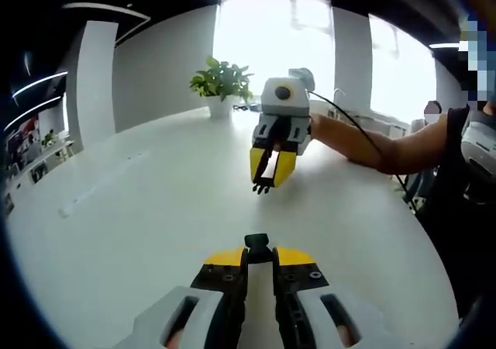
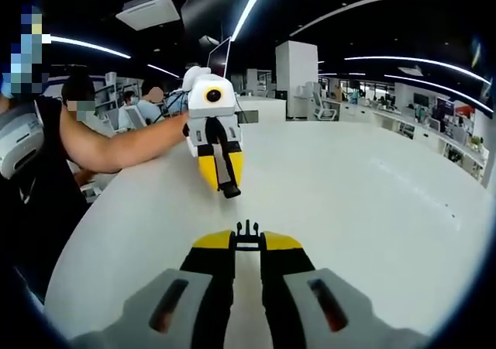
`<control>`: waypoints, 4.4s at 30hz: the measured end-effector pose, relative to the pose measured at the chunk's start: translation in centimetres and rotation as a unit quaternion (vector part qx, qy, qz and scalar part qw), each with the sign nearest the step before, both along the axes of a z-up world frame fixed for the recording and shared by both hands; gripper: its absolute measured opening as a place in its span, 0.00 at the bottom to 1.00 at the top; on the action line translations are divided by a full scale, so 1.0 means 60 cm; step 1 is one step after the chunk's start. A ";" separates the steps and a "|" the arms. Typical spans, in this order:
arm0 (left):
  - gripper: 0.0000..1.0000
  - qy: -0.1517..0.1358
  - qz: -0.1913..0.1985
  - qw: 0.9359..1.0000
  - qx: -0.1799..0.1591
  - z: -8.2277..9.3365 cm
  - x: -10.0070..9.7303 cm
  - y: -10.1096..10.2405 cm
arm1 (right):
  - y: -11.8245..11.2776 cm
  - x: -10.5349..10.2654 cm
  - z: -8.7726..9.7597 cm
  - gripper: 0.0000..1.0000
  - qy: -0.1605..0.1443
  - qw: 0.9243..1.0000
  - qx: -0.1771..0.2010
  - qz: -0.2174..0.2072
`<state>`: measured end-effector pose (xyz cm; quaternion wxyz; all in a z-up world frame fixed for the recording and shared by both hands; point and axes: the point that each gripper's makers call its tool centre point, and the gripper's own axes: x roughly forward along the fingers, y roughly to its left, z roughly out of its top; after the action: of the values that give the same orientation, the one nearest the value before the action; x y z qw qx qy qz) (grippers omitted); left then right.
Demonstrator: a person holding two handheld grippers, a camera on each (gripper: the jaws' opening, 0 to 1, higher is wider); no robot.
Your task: Snap the two parts of the plastic buckle together until the buckle closes and remains connected.
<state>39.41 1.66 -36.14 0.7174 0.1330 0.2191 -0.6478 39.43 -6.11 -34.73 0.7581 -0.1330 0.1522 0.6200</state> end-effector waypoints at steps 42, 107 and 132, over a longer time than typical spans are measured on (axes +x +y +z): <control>0.10 0.008 -0.022 1.000 -0.005 0.004 -0.057 0.003 | 0.011 -0.065 -0.010 0.11 0.009 1.000 -0.014 0.021; 0.10 0.001 -0.076 0.997 0.001 0.003 -0.089 -0.007 | 0.016 -0.096 -0.013 0.10 0.006 0.997 -0.030 0.064; 0.10 0.003 -0.077 0.997 0.006 -0.002 -0.089 -0.008 | 0.018 -0.096 -0.024 0.10 0.010 0.997 -0.039 0.066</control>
<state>34.09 1.16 -36.28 0.6637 0.1520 0.2141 -0.7004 33.65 -5.03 -36.19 0.7084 -0.1658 0.1753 0.6633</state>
